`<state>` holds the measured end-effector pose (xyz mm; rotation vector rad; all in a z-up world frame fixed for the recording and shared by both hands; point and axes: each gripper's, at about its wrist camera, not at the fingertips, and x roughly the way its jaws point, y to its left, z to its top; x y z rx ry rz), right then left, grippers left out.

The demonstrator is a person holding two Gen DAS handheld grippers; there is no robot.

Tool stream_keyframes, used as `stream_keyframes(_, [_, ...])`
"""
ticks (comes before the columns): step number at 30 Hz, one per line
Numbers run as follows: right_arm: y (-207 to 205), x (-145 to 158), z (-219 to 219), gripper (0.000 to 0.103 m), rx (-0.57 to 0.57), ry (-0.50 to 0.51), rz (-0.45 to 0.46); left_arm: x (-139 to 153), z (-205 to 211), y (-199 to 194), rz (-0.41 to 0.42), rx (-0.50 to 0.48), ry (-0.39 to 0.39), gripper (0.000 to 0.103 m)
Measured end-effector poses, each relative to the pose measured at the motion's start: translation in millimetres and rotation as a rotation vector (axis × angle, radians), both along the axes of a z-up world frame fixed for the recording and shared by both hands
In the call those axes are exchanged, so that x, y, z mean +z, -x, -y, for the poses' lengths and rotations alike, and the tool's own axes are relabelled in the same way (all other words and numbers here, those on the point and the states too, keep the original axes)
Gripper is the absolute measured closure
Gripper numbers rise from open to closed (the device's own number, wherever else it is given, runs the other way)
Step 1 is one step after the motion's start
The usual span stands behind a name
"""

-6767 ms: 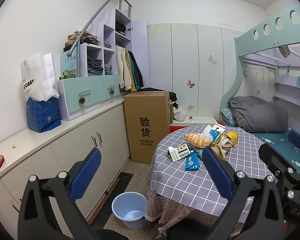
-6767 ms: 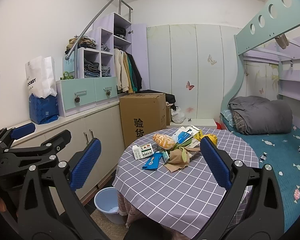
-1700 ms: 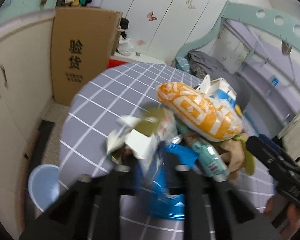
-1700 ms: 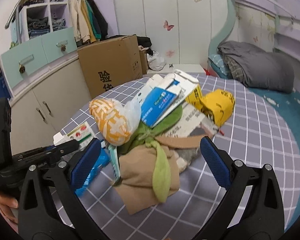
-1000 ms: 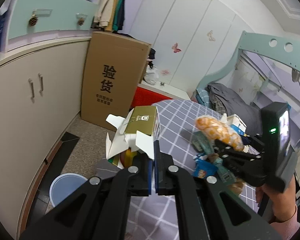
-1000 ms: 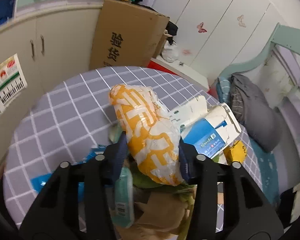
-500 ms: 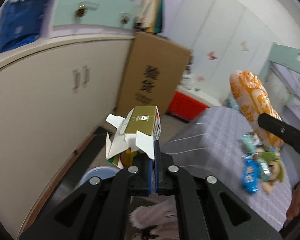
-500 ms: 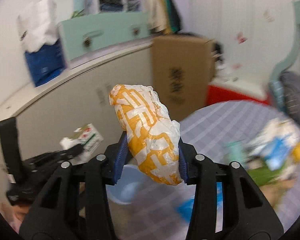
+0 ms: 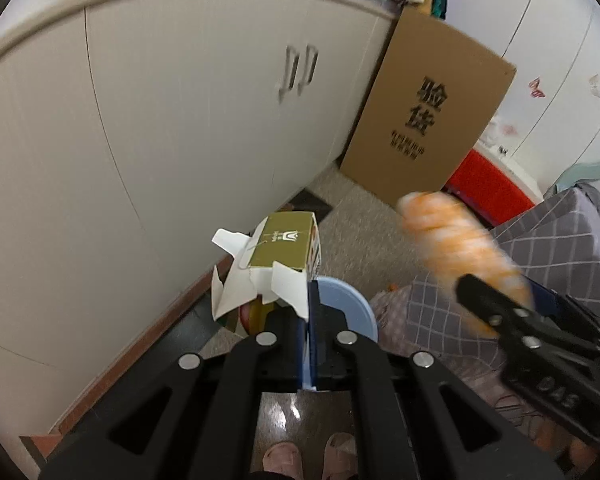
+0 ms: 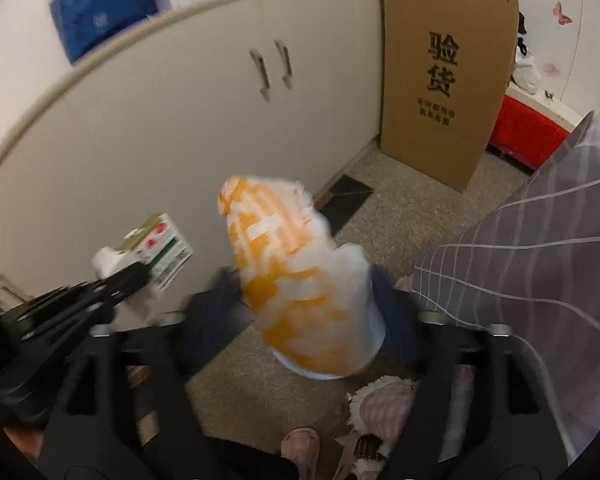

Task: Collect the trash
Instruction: 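Carry both items to the blue bucket and open both grippers to drop them, then grasp the blue snack wrapper with the left gripper while the right grasps the green toothpaste tube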

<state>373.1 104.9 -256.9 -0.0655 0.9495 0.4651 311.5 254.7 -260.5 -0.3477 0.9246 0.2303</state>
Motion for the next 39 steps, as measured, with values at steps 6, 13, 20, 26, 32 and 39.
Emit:
stream_keyframes(6, [-4.3,-15.2,7.6,0.022,-0.031,0.016,-0.003,-23.0,9.0,-15.5,-0.067,-0.041,0.046,0.101])
stream_keyframes(13, [6.4,-2.1,22.8,0.020,-0.068,0.032,0.098,-37.5,20.6,-26.6,-0.100,-0.082,0.082,0.101])
stream_keyframes(20, [13.2,14.7,28.4,0.019,-0.101,-0.023,0.147,-33.2,26.3,-29.1,-0.103,-0.109,0.095,0.100])
stream_keyframes(26, [27.6,39.7,36.7,0.018,-0.173,-0.009,0.303,-18.2,36.2,-42.0,-0.087,-0.134,0.083,0.100])
stream_keyframes(32, [31.9,59.0,53.4,0.016,-0.239,-0.050,0.372,3.0,45.6,-56.0,-0.059,-0.172,0.084,0.070])
stream_keyframes(39, [35.5,69.9,68.5,0.012,-0.260,-0.077,0.362,18.5,41.2,-48.8,-0.005,-0.106,0.082,0.024])
